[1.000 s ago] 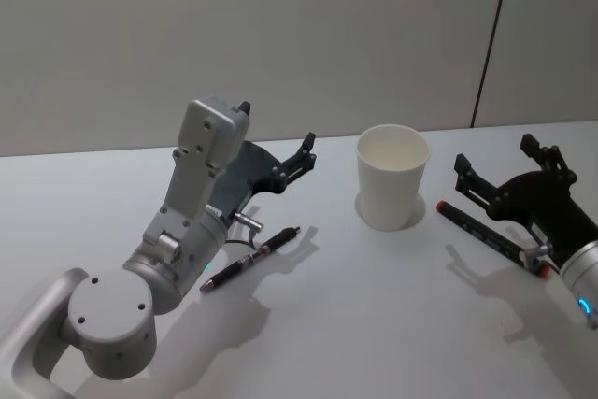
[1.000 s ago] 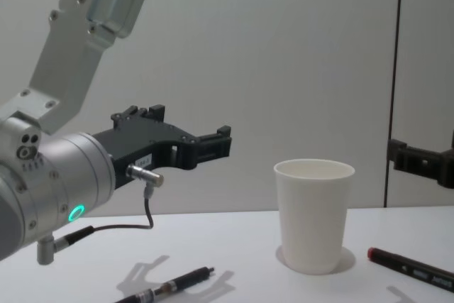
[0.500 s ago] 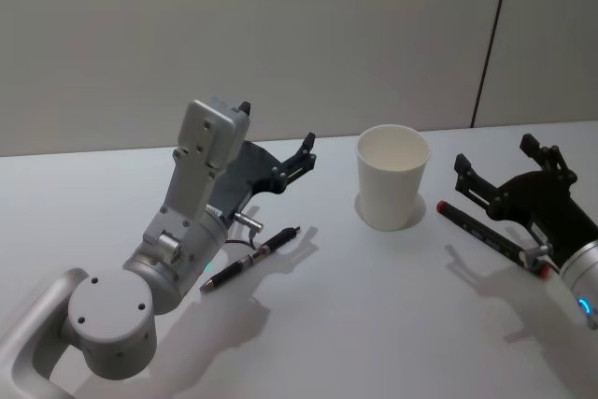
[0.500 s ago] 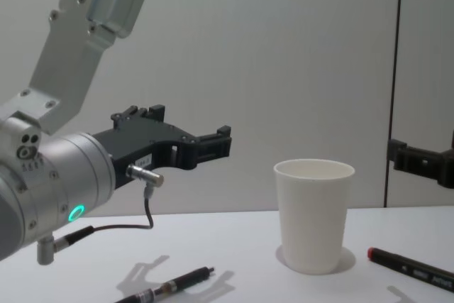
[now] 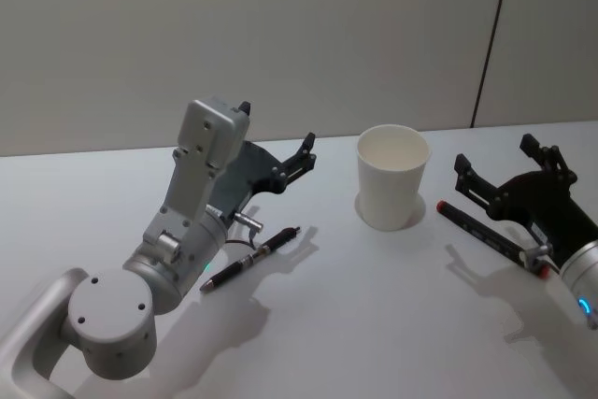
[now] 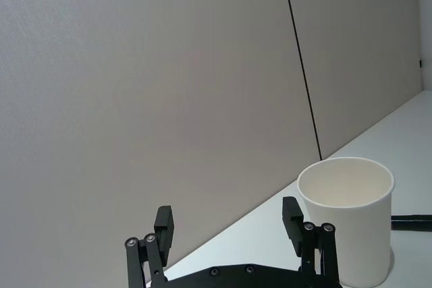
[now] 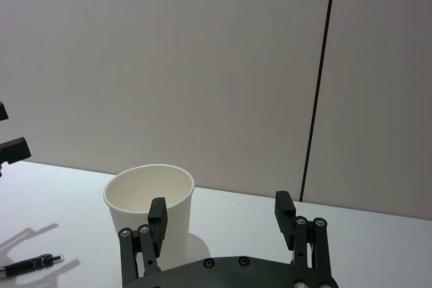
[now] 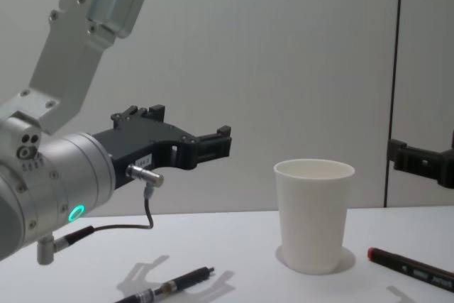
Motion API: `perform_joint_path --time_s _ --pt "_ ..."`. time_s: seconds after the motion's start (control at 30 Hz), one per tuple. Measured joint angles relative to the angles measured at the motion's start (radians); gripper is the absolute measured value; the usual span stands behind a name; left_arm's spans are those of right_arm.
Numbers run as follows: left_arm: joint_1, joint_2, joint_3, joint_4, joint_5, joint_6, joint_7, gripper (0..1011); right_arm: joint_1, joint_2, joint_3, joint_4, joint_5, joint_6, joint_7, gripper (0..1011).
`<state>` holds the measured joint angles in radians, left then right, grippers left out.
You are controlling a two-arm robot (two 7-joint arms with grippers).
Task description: Place the pen into the pen holder.
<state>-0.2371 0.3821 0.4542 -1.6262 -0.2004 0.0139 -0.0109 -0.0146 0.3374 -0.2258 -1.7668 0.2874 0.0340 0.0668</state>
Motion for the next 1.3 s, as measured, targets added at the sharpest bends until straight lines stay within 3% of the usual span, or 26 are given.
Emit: perform_joint_path --time_s 0.53,1.3 --pt "0.000 0.000 0.000 0.000 0.000 0.000 0.000 1001 0.003 0.013 0.014 0.005 0.012 0.003 0.017 1001" --pt "0.000 0.000 0.000 0.000 0.000 0.000 0.000 1001 -0.059 0.102 0.081 -0.054 0.065 0.039 0.030 1001"
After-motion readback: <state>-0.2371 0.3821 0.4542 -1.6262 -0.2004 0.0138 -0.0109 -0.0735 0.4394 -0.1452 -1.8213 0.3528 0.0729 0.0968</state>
